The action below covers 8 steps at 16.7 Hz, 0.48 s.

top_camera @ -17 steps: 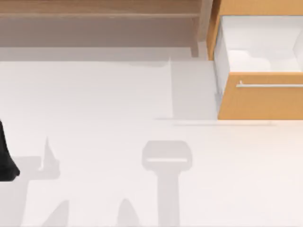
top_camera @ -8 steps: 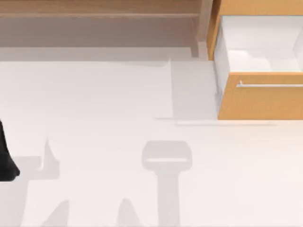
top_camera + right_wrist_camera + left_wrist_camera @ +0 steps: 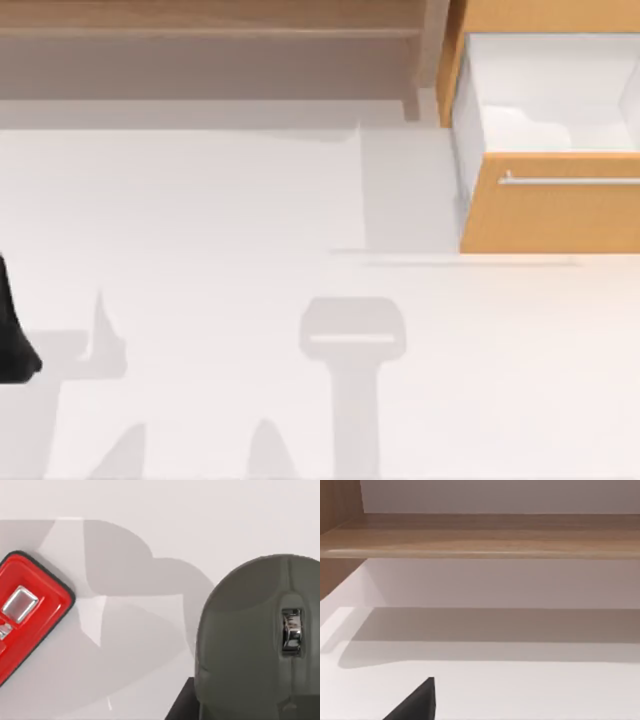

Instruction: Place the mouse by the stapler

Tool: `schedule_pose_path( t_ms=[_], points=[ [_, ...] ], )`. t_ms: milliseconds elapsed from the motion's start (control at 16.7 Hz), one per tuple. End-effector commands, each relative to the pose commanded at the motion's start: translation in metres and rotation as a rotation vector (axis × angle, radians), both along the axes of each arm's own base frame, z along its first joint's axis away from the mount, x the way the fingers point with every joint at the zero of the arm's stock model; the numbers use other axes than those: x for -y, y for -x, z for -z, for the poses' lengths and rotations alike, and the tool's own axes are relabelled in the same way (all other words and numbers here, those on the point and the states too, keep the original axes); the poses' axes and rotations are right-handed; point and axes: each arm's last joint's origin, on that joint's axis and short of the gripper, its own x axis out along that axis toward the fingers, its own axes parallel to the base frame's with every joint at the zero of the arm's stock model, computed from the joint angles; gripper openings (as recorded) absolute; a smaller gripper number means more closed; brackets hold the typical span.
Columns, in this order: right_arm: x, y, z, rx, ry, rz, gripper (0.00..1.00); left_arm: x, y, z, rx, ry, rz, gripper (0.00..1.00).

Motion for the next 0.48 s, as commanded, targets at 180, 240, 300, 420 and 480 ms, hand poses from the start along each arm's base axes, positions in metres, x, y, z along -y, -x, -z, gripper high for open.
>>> schedule_pose_path(
  t_ms=[180,240,300,420,480],
  points=[
    [0.0012,-0.0016,-0.0029,0.020,0.015,0.000,0.00,0.0000,0.0000,0.0000,0.000,0.000,0.000,1.00],
    [0.0016,-0.0020,-0.0036,0.026,0.020,0.000,0.00,0.0000,0.0000,0.0000,0.000,0.000,0.000,1.00],
    [0.0020,-0.0025,-0.0041,0.031,0.024,0.000,0.00,0.0000,0.0000,0.0000,0.000,0.000,0.000,1.00],
    [0.0026,-0.0031,-0.0045,0.039,0.030,0.000,0.00,0.0000,0.0000,0.0000,0.000,0.000,0.000,1.00],
    [0.0028,-0.0034,-0.0043,0.042,0.032,0.000,0.00,0.0000,0.0000,0.0000,0.000,0.000,0.000,1.00]
  ],
)
